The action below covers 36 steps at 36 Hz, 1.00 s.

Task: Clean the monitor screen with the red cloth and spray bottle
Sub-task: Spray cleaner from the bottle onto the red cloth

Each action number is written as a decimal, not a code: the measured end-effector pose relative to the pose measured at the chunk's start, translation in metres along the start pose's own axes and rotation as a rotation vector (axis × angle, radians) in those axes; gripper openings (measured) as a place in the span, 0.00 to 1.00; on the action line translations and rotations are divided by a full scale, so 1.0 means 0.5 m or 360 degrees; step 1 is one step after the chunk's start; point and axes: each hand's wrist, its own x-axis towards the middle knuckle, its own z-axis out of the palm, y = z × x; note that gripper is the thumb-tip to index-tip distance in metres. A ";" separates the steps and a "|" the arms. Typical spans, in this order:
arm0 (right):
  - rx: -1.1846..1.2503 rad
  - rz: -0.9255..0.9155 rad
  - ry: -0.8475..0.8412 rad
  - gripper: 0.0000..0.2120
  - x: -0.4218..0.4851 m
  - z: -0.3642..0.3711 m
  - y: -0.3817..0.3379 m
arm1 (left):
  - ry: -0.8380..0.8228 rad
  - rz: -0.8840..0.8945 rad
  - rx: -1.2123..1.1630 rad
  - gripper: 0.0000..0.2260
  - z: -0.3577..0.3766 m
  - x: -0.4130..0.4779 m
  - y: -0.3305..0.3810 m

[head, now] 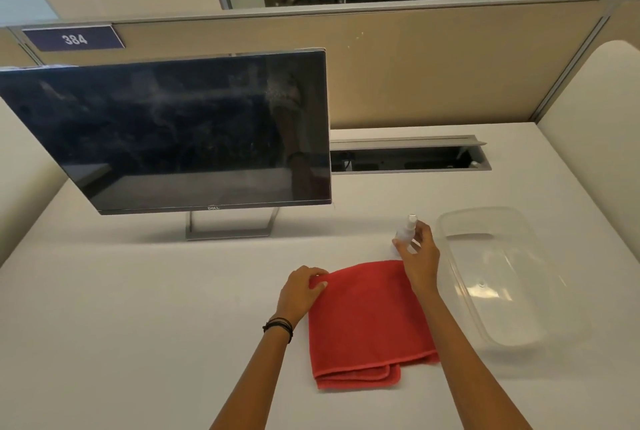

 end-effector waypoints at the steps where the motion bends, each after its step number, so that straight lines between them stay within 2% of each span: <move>1: -0.0022 0.0001 -0.0029 0.26 -0.001 -0.002 -0.002 | 0.0021 -0.0014 0.0005 0.12 0.000 -0.002 0.000; 4: -0.0127 0.0002 -0.0123 0.36 -0.008 -0.009 -0.007 | 0.0046 -0.0058 0.0040 0.12 -0.005 -0.006 -0.003; 6: -0.0187 0.0019 -0.0095 0.38 -0.024 -0.014 -0.012 | 0.0034 -0.0096 0.0077 0.12 -0.011 -0.007 -0.005; 9: -0.0163 -0.0051 0.0068 0.28 -0.067 -0.023 -0.024 | -0.0040 -0.0182 0.0107 0.12 -0.027 -0.010 -0.016; 13: -0.0108 -0.0319 0.0199 0.17 -0.133 -0.042 -0.036 | -0.0341 -0.0250 -0.0033 0.14 -0.071 -0.024 -0.037; 15: -0.0081 -0.0335 0.0129 0.14 -0.159 -0.052 -0.033 | -0.0479 -0.0285 -0.0036 0.16 -0.097 -0.035 -0.044; 19: -0.0048 -0.0175 -0.0133 0.13 -0.201 -0.066 -0.017 | -0.0770 -0.0495 0.0187 0.19 -0.133 -0.057 -0.044; 23: -0.0185 -0.0037 -0.0426 0.13 -0.231 -0.072 0.001 | -0.1021 -0.0647 0.0211 0.18 -0.145 -0.072 -0.039; 26: -0.0339 0.0045 -0.0528 0.12 -0.258 -0.077 0.017 | -0.0884 -0.0679 0.0197 0.19 -0.131 -0.083 -0.033; 29: -0.0564 0.0057 -0.0448 0.08 -0.282 -0.080 0.027 | -0.0387 -0.0525 0.0165 0.13 -0.105 -0.093 -0.032; 31: -0.0615 0.0058 -0.0374 0.09 -0.292 -0.081 0.029 | -0.0171 -0.0431 0.0040 0.16 -0.090 -0.101 -0.028; 36: -0.0748 0.0214 -0.0496 0.14 -0.311 -0.079 0.027 | -0.0192 -0.0346 -0.0095 0.24 -0.069 -0.121 -0.004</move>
